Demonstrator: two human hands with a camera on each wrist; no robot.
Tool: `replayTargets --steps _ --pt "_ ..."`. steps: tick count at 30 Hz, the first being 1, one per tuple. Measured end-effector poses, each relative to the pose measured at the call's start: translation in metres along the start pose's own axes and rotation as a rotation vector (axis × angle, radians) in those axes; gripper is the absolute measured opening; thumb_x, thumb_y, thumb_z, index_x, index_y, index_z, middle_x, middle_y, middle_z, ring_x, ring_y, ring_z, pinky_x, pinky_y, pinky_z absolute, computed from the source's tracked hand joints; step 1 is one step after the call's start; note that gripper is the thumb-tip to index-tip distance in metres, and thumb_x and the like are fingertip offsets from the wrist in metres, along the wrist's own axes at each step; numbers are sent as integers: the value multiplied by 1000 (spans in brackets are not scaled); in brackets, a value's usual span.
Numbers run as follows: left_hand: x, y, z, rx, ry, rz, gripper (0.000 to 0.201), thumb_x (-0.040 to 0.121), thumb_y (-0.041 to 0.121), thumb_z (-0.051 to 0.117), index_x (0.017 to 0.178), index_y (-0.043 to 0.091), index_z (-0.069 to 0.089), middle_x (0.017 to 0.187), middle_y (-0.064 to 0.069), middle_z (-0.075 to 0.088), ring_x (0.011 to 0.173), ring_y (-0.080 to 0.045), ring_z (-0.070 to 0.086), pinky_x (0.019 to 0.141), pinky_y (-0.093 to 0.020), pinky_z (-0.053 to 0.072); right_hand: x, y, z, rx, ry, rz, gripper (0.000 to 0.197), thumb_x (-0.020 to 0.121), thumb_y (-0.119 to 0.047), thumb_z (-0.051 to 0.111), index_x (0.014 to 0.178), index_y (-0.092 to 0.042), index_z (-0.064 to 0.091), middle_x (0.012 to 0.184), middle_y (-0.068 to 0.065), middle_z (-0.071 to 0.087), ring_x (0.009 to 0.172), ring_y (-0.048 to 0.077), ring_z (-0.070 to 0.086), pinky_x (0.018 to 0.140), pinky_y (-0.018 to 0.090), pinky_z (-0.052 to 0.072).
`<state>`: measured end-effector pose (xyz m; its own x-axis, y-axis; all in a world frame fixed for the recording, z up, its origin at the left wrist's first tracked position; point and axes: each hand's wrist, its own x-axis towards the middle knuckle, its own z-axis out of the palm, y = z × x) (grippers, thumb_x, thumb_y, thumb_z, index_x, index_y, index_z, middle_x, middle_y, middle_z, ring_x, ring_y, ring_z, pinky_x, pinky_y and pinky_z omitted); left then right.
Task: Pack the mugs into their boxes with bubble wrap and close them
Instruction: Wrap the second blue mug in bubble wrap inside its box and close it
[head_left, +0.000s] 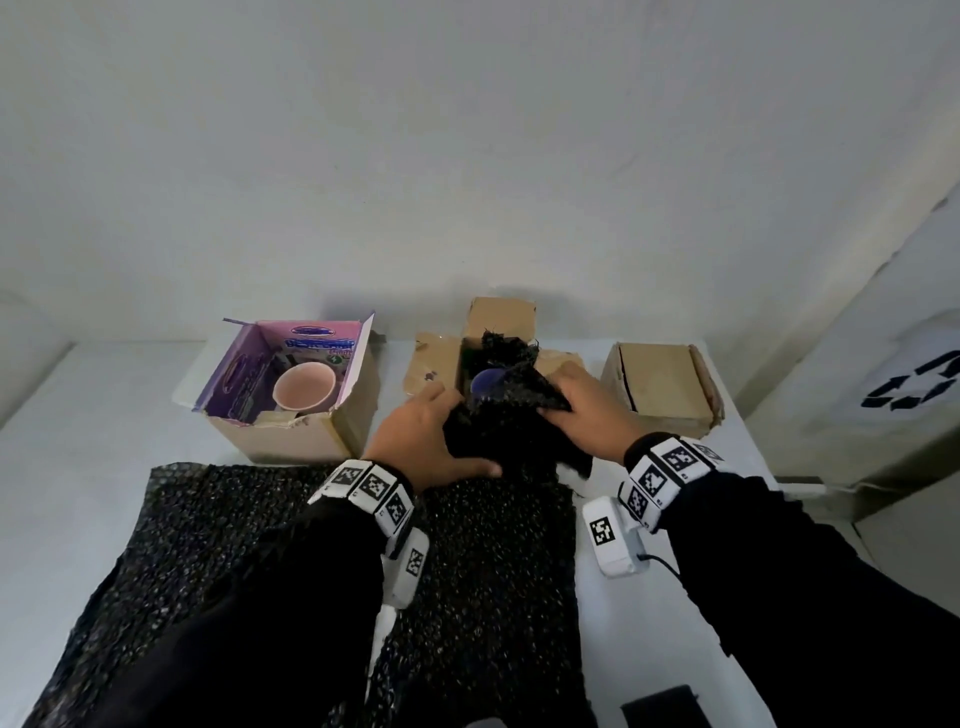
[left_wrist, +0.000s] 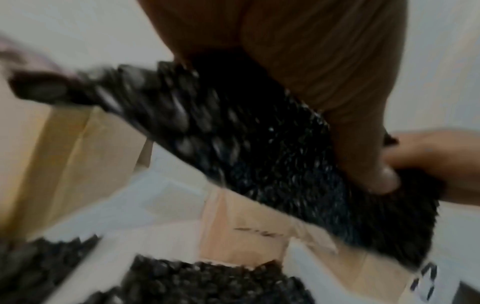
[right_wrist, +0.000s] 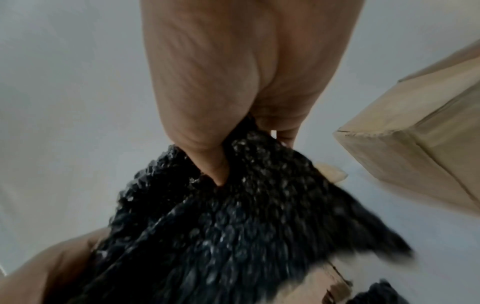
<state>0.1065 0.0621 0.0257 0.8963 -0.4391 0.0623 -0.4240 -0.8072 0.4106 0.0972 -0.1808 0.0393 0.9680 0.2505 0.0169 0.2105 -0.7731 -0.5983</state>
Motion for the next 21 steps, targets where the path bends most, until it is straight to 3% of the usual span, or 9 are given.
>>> replayTargets --steps 2,5,8,11,13,15,16,18,21 --pt "3 -2 -3 151 -50 24 61 67 70 66 102 20 59 98 6 44 85 -14 51 74 -33 50 2 3 -3 32 32 -1 16 95 -7 51 103 -20 45 93 -6 47 75 15 51 67 31 40" --pt "15 -4 -6 151 30 131 43 84 53 60 95 12 67 103 2 49 92 -16 49 80 -37 51 4 0 -4 35 37 -24 21 96 -6 45 108 -21 37 76 -5 52 59 12 52 52 23 36" --pt "26 0 -16 73 33 75 26 90 28 60 111 13 55 101 -8 63 88 -27 61 76 -37 50 12 -5 -8 125 114 -32 24 97 -8 48 116 -16 36 76 -7 52 60 5 51 52 17 35" --pt "37 2 -22 60 84 79 41 87 15 56 125 21 41 103 -10 66 81 -33 65 63 -36 49 19 -8 -15 206 75 -41 35 93 -42 56 115 -21 38 89 -3 61 74 11 60 62 26 48" --pt "43 -1 -22 26 140 120 41 88 25 57 126 20 42 112 -7 61 84 -27 63 63 -31 44 27 -6 -17 200 65 -35 40 90 -63 43 106 -26 44 90 -6 61 82 10 59 74 29 47" --pt "47 -5 -21 -26 186 155 46 90 53 49 122 22 41 113 -2 55 87 -17 57 68 -30 45 41 2 -17 158 140 -14 37 96 -53 31 98 -20 49 89 -3 55 86 18 54 83 39 42" --pt "49 -7 -17 -58 198 159 47 91 59 40 119 21 42 110 -1 52 88 -15 54 70 -32 48 47 6 -16 98 172 -8 31 98 -42 33 98 -17 51 91 -1 53 89 21 53 84 41 41" --pt "56 -11 -9 -112 195 147 40 93 46 33 116 16 47 104 -2 45 88 -18 51 76 -39 49 57 13 -10 2 199 0 15 99 -25 42 106 -14 51 97 -3 51 90 20 51 81 39 40" --pt "68 -16 2 -70 162 97 33 83 17 42 114 12 54 106 -8 44 93 -25 48 82 -39 47 60 20 4 2 171 22 20 93 -17 55 109 -21 44 98 -4 55 84 19 54 77 38 42"
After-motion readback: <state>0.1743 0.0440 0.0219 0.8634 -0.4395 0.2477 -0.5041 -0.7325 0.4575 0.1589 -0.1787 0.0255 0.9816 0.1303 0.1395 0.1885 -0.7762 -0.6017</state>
